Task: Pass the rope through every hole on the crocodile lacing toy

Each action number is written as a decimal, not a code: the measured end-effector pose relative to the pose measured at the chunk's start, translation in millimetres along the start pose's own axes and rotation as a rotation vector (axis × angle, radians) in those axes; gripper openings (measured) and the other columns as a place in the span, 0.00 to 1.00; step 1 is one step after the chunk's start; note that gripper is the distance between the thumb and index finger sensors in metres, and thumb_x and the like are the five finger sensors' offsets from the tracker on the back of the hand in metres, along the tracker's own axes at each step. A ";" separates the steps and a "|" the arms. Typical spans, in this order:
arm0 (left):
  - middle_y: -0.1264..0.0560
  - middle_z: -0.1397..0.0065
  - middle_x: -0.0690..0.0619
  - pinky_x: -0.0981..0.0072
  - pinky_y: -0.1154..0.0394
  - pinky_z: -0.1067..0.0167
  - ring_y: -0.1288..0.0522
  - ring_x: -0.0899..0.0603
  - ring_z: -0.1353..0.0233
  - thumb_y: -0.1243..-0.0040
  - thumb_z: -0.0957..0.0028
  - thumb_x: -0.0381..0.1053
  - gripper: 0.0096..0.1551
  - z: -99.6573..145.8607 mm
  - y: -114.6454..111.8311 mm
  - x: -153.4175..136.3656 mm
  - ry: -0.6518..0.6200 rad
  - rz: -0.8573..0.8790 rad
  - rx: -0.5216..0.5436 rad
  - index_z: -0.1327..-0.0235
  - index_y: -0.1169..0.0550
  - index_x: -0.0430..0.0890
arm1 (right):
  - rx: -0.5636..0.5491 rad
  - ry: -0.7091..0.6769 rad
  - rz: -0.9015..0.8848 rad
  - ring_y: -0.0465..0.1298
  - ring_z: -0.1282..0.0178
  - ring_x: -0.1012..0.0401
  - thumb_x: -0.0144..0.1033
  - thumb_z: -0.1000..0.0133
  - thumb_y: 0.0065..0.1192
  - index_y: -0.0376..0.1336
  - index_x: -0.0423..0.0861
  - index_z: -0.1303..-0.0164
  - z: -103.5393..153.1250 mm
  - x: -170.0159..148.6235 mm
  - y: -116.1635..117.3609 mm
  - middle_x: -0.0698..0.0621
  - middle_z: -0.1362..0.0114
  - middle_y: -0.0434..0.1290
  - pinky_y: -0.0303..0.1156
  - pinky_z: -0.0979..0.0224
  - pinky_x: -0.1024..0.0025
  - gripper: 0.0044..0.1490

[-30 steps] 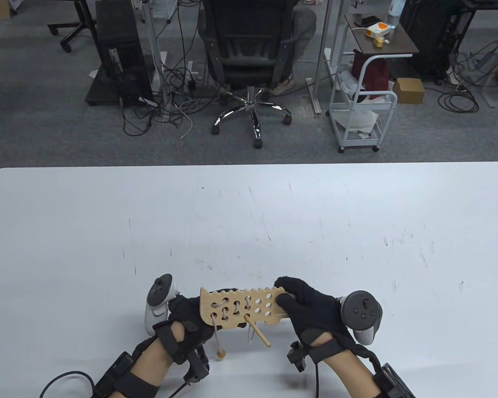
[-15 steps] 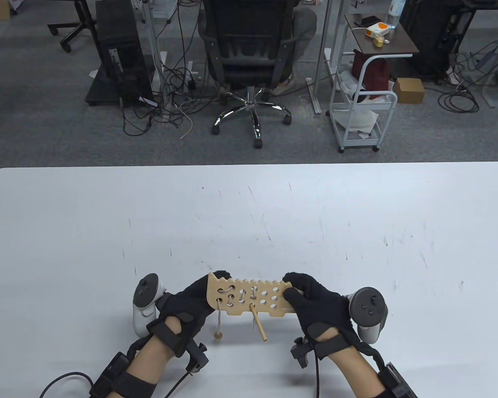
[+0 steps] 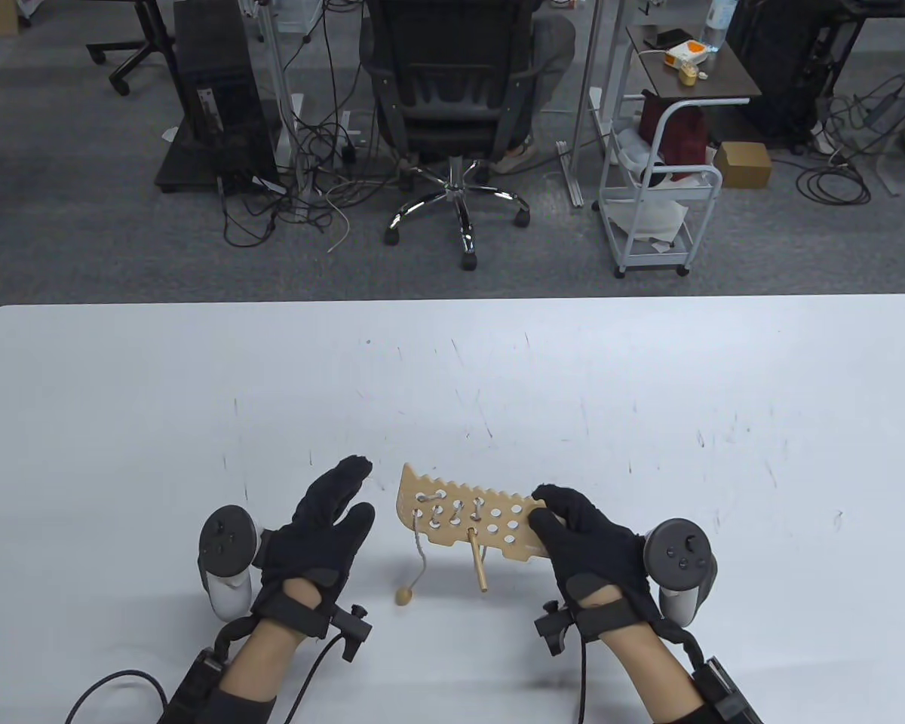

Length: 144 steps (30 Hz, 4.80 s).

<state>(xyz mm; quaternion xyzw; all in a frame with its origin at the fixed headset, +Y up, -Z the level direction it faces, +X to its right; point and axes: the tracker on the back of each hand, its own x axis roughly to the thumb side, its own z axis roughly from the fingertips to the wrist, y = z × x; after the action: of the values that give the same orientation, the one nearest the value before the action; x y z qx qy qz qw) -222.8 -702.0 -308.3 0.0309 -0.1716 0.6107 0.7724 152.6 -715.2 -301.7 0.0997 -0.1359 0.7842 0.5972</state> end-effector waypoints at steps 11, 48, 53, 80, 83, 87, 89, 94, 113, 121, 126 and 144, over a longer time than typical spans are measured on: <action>0.48 0.15 0.47 0.39 0.53 0.22 0.52 0.35 0.18 0.31 0.53 0.62 0.35 5.6 -24.4 21.2 -0.137 -0.339 -0.054 0.29 0.29 0.72 | -0.016 0.020 0.058 0.90 0.63 0.57 0.47 0.49 0.71 0.71 0.42 0.44 2.6 -0.5 2.7 0.51 0.55 0.87 0.81 0.55 0.58 0.29; 0.42 0.16 0.50 0.35 0.56 0.22 0.52 0.35 0.16 0.33 0.55 0.56 0.25 14.8 -56.8 33.0 -0.292 -0.690 -0.164 0.42 0.20 0.70 | 0.075 0.061 0.047 0.91 0.61 0.57 0.47 0.49 0.71 0.71 0.41 0.44 11.0 0.6 23.8 0.51 0.55 0.88 0.82 0.56 0.59 0.29; 0.40 0.17 0.49 0.35 0.56 0.23 0.49 0.35 0.17 0.33 0.55 0.56 0.25 12.4 -50.1 30.3 -0.271 -0.690 -0.139 0.42 0.20 0.69 | 0.046 0.079 0.037 0.90 0.61 0.57 0.46 0.48 0.70 0.71 0.41 0.44 7.9 -1.9 17.5 0.50 0.54 0.88 0.81 0.55 0.58 0.29; 0.37 0.18 0.49 0.35 0.55 0.23 0.47 0.35 0.17 0.34 0.54 0.56 0.25 3.1 -5.7 23.7 -0.189 -0.671 0.023 0.41 0.21 0.68 | -0.065 0.138 0.096 0.89 0.60 0.55 0.45 0.48 0.70 0.70 0.41 0.42 -8.7 -18.2 -17.4 0.49 0.53 0.87 0.80 0.54 0.56 0.29; 0.37 0.18 0.49 0.35 0.55 0.22 0.47 0.35 0.17 0.34 0.54 0.56 0.25 2.5 -0.9 23.4 -0.179 -0.673 0.038 0.40 0.21 0.68 | -0.076 0.149 0.099 0.89 0.60 0.55 0.45 0.48 0.70 0.70 0.41 0.42 -10.2 -20.9 -21.0 0.49 0.53 0.87 0.80 0.53 0.56 0.29; 0.37 0.18 0.49 0.35 0.55 0.22 0.47 0.35 0.17 0.34 0.54 0.56 0.25 1.4 5.1 21.6 -0.162 -0.665 0.057 0.40 0.21 0.68 | -0.091 0.168 0.101 0.89 0.60 0.55 0.45 0.48 0.70 0.70 0.41 0.42 -12.1 -25.0 -25.7 0.49 0.53 0.87 0.80 0.53 0.56 0.29; 0.37 0.18 0.49 0.35 0.55 0.23 0.47 0.35 0.17 0.34 0.54 0.56 0.25 0.8 8.2 20.5 -0.154 -0.664 0.065 0.40 0.21 0.68 | -0.100 0.175 0.105 0.89 0.60 0.55 0.45 0.48 0.70 0.70 0.41 0.42 -13.3 -27.1 -28.2 0.49 0.53 0.86 0.80 0.53 0.57 0.29; 0.36 0.18 0.49 0.35 0.54 0.23 0.46 0.35 0.17 0.34 0.54 0.55 0.25 -0.6 16.8 18.4 -0.141 -0.661 0.093 0.40 0.21 0.68 | -0.122 0.198 0.106 0.89 0.60 0.55 0.45 0.48 0.70 0.70 0.41 0.42 -15.9 -33.0 -34.6 0.49 0.53 0.86 0.80 0.53 0.56 0.29; 0.36 0.19 0.49 0.35 0.54 0.23 0.46 0.35 0.17 0.36 0.54 0.55 0.25 -2.7 60.5 5.4 -0.057 -0.619 0.238 0.40 0.21 0.68 | -0.204 0.271 0.130 0.89 0.59 0.55 0.45 0.48 0.70 0.70 0.42 0.42 -22.4 -52.3 -55.5 0.49 0.52 0.86 0.80 0.53 0.56 0.29; 0.35 0.19 0.49 0.35 0.54 0.23 0.47 0.35 0.17 0.39 0.55 0.54 0.26 -3.3 67.7 0.1 -0.026 -0.611 0.254 0.40 0.22 0.67 | -0.210 0.263 0.135 0.89 0.60 0.55 0.45 0.48 0.70 0.70 0.42 0.42 -22.6 -53.2 -56.3 0.49 0.52 0.86 0.80 0.53 0.56 0.29; 0.23 0.27 0.51 0.34 0.50 0.23 0.36 0.37 0.19 0.39 0.55 0.54 0.26 -3.9 63.4 2.9 -0.041 -0.600 0.231 0.40 0.22 0.66 | -0.198 0.226 0.146 0.89 0.60 0.55 0.45 0.48 0.70 0.70 0.42 0.42 -21.7 -46.9 -51.6 0.50 0.52 0.86 0.80 0.53 0.56 0.29; 0.15 0.43 0.55 0.40 0.35 0.27 0.19 0.42 0.37 0.34 0.55 0.50 0.34 -4.1 21.1 20.0 -0.152 -0.666 0.055 0.31 0.26 0.57 | -0.111 0.128 0.161 0.89 0.60 0.55 0.46 0.48 0.70 0.70 0.42 0.42 -15.8 -29.6 -28.1 0.50 0.53 0.87 0.80 0.54 0.57 0.29</action>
<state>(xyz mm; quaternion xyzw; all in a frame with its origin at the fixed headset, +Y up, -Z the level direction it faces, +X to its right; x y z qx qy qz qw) -238.1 -676.9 -309.5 0.1513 -0.1926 0.3255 0.9133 187.7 -729.8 -323.3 0.0049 -0.1482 0.8258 0.5442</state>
